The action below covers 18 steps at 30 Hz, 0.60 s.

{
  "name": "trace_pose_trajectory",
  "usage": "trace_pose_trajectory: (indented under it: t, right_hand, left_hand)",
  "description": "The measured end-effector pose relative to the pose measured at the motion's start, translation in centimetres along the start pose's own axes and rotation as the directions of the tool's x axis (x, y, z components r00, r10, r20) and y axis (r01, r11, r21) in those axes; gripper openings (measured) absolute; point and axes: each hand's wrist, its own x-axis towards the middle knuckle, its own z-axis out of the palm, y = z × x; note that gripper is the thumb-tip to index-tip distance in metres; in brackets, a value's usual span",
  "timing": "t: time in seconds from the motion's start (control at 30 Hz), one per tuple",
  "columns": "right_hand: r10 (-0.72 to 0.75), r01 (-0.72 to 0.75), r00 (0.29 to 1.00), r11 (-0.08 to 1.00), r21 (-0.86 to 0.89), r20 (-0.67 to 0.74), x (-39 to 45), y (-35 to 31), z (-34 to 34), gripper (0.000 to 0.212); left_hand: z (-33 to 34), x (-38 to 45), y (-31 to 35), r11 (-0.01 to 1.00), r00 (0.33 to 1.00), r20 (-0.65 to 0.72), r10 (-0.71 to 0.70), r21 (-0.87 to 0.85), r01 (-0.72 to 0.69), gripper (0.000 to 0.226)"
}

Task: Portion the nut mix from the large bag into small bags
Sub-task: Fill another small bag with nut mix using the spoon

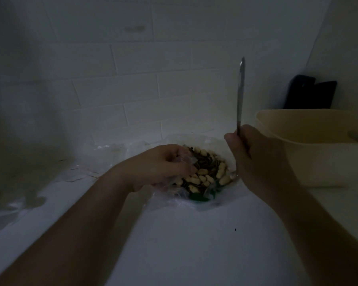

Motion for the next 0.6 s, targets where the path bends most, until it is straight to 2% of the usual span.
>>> trace_pose_trajectory:
  t: [0.13,0.27,0.33,0.47,0.6]
  right_hand:
    - [-0.002,0.008,0.999,0.992,0.128,-0.049,-0.4,-0.6,0.1,0.028]
    - [0.020,0.012,0.981,0.986,0.167,-0.191,-0.5,-0.8,-0.1,0.032]
    - [0.036,0.008,0.975,0.980,0.197,-0.218,-0.4,-0.9,0.0,0.032]
    - [0.026,-0.008,0.992,0.989,0.148,-0.120,-0.4,-0.6,0.7,0.031]
    - [-0.037,0.039,0.992,0.999,0.019,-0.118,-0.3,0.1,0.8,0.029]
  left_hand:
    - [-0.2,0.1,-0.1,1.000,0.999,-0.042,0.010,0.013,-0.009,0.027]
    - [-0.2,0.1,-0.1,1.000,0.998,-0.054,0.014,0.006,-0.013,0.029]
    - [-0.1,0.2,-0.1,1.000,0.998,-0.059,0.011,-0.012,-0.011,0.029]
    - [-0.2,0.2,-0.2,1.000,0.998,-0.060,0.009,-0.019,-0.010,0.043]
    - [-0.2,0.3,-0.2,0.999,0.999,-0.039,0.002,-0.040,-0.004,0.028]
